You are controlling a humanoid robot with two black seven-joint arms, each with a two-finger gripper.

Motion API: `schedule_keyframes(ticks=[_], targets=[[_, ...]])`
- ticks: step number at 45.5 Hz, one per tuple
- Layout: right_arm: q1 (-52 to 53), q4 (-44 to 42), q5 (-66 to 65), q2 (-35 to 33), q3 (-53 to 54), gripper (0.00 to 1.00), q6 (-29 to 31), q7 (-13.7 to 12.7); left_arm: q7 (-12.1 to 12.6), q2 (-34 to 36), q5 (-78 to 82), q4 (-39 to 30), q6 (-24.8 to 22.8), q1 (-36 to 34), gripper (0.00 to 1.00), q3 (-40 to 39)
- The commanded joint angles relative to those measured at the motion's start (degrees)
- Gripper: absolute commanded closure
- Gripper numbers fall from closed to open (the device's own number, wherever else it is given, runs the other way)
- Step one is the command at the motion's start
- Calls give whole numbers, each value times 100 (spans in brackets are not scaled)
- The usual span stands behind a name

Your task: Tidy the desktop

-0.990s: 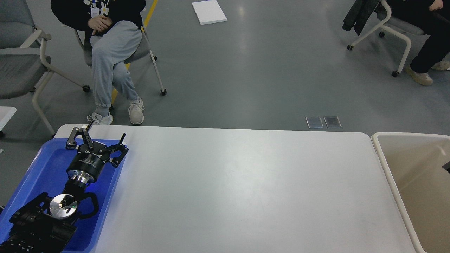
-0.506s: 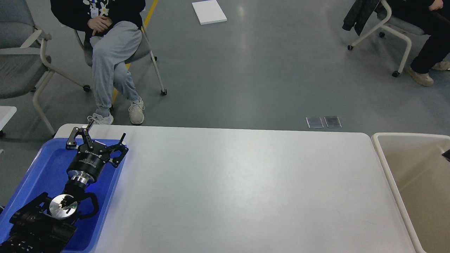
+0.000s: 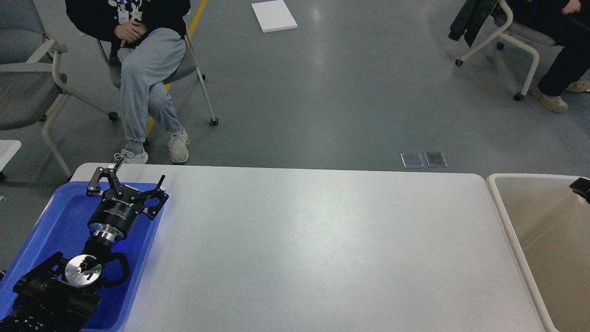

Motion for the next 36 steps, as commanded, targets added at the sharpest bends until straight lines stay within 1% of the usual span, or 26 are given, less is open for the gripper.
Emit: schedule_keyframes(ticks=[1,5,10,11,13,18,22,27,33,36], targets=[[430,1019,72,-351,-45,0,-19,0,0,0,0,0,0,0,0,1],[475,1231,72,-571,367,0,-46,0,0,0,0,0,0,0,0,-8],[299,1214,63,-615,1333,0,-72,-9,0,0,0,-9,0,0,0,1],[229,1205,72,-693,1709,0,-72,-18,0,0,0,-9,0,0,0,1],[202,1222,72,-790,2028,0,-46,-26,0,0,0,0,0,0,0,-8],[9,1337,98,-809,2836,0,7,-26,0,0,0,0,0,0,0,-8],[-184,1643,81,-774,3382,0,51,-18,0,0,0,0,0,0,0,1],[-369,2294,80,-808,3822,0,209,-18,0,0,0,0,0,0,0,1],[-624,2514,28,-922,3963,0,262,9,0,0,0,0,0,0,0,1],[-668,2532,28,-1019,4226,0,262,9,0,0,0,0,0,0,0,-8]])
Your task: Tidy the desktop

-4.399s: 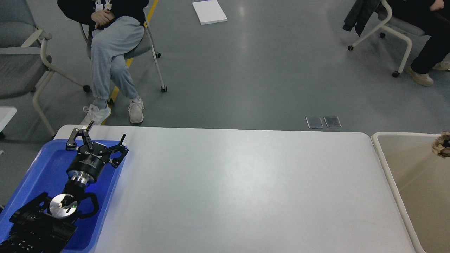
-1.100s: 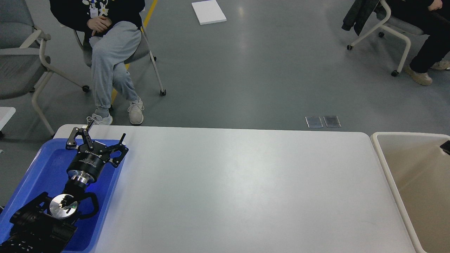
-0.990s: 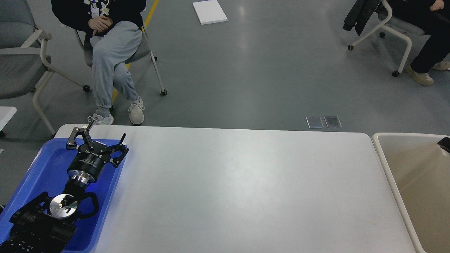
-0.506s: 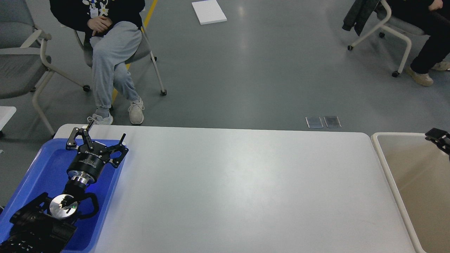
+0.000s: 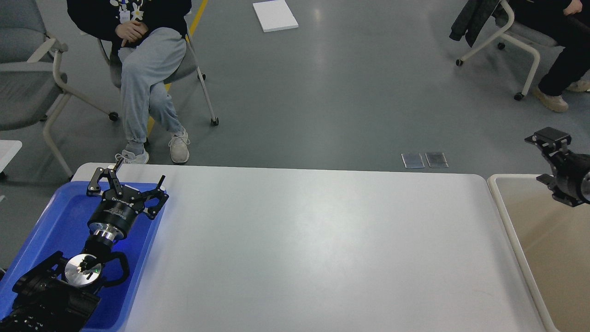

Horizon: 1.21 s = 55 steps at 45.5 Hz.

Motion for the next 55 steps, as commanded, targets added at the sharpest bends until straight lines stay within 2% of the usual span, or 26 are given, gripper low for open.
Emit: schedule_keyframes(ticks=[1,10,17,23,27,34,39,43,46,55], targets=[[-353,516,-29,-238,959,0,98,13,-9,0,-9,0,0,0,0,4],[-468,955,50,-194,1987,0,230,13,-9,0,-9,0,0,0,0,-5],[-880,868,120,412,3112,0,133,40,-9,0,-9,0,0,0,0,-5],[-1136,754,462,798,3544,0,133,92,-9,0,-9,0,0,0,0,-5],[-1259,447,717,1203,3763,0,133,276,-9,0,-9,0,0,0,0,-5],[-1470,68,1192,1607,4124,0,282,892,-9,0,-9,0,0,0,0,-5],[-1479,-520,1421,1924,4151,0,1071,1199,-9,0,-9,0,0,0,0,-5],[-1487,-1126,1439,2117,4151,0,2003,1235,-9,0,-9,0,0,0,0,-5],[-1496,-1592,1456,2275,4203,0,2487,1244,-9,0,-9,0,0,0,0,-5],[-1575,-2972,1456,3075,4326,0,3130,1296,-9,0,-9,0,0,0,0,-5]])
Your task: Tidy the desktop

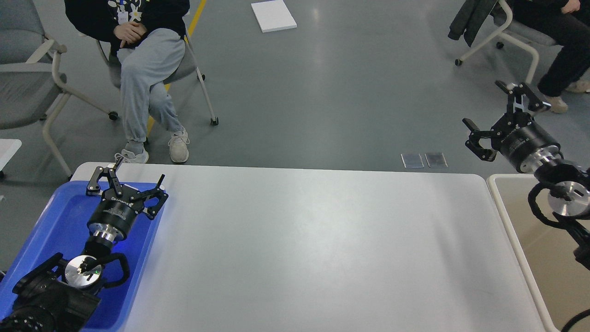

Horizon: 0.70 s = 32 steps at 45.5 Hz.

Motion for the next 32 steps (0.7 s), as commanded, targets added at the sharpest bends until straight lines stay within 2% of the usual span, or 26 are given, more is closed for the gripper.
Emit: schedule_keyframes(ticks=[1,3,8,11,21,32], targets=[[-106,-1603,114,951,172,0,1036,227,0,0,0,1,0,0,0,0],[-115,-1761,114,1101,198,0,1045,402,0,0,0,1,0,0,0,0],[-115,-2165,114,1426,330,0,1001,1114,0,0,0,1,0,0,0,0],[-97,-2455,114,1584,348,0,1001,1334,0,0,0,1,0,0,0,0],[-132,-3001,114,1875,234,0,975,1449,0,0,0,1,0,0,0,0],[-167,-3045,114,1875,181,0,957,1484,0,0,9,1,0,0,0,0]])
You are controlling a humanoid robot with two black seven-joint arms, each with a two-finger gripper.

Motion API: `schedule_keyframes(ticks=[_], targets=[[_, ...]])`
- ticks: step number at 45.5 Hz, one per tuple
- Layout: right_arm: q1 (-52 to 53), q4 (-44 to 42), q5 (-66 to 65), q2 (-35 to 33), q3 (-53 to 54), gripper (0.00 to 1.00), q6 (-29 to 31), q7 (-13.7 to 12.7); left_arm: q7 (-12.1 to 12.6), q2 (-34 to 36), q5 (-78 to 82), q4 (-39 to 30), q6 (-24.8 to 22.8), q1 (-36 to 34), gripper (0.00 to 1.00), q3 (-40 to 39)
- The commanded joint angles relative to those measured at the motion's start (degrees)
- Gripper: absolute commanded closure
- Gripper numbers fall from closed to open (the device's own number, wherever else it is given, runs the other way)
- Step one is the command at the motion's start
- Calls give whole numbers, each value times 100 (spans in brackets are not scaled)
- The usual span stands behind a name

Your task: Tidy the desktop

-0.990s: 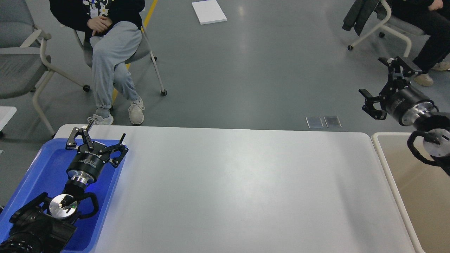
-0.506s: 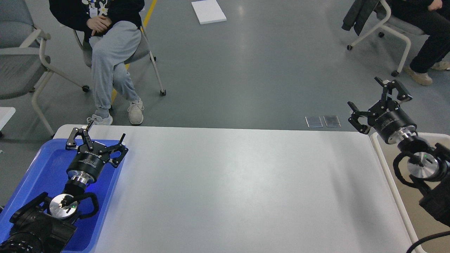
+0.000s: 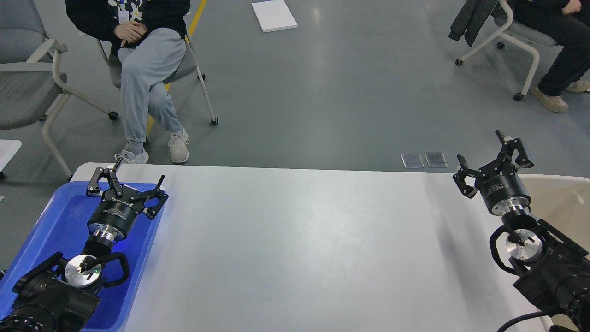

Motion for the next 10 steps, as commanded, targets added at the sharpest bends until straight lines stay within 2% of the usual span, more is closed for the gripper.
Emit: schedule_keyframes(ticks=[1,10], targets=[[-30,-258,5,125,-45,0,16,134,0,0,0,0,0,0,0,0],[-39,-258,-4,125,-54,0,16,134,0,0,0,0,0,0,0,0]])
